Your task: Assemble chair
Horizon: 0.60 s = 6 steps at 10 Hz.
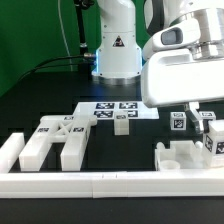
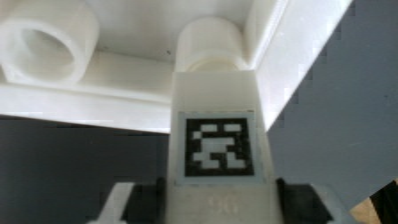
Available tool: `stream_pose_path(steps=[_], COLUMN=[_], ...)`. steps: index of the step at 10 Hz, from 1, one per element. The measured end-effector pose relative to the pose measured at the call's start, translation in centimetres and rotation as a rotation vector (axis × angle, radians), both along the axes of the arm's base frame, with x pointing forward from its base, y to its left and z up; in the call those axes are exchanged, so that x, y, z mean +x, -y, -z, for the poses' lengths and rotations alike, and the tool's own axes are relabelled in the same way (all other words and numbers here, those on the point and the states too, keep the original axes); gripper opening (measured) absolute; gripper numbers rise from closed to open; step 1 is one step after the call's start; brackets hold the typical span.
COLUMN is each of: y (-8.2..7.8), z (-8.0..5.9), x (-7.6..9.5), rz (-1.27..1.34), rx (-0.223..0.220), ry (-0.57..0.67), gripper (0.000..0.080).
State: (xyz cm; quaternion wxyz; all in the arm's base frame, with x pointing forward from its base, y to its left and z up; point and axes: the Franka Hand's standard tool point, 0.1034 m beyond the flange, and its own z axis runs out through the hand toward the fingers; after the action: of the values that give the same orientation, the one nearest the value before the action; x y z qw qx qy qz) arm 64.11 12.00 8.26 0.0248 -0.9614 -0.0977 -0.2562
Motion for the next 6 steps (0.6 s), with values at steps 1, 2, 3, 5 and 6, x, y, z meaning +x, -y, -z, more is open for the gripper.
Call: stream_pose_path(steps=[1, 2, 3, 5, 6], y=[0.00, 0.00, 0.00, 0.01, 0.01], z=[0.01, 0.03, 0.05, 0.07, 0.08], x=[-0.01, -0.02, -0.02, -0.03, -0.03], rz=[-0.001, -0.002, -0.002, -0.004, -0.004], rx=[-0.001, -0.001, -0.001, -0.002, -0.003], ry=[0.000, -0.001, -0.001, -0.001, -0.001], gripper=[0.0364, 0.0364, 0.0555, 0.0634, 0.0646])
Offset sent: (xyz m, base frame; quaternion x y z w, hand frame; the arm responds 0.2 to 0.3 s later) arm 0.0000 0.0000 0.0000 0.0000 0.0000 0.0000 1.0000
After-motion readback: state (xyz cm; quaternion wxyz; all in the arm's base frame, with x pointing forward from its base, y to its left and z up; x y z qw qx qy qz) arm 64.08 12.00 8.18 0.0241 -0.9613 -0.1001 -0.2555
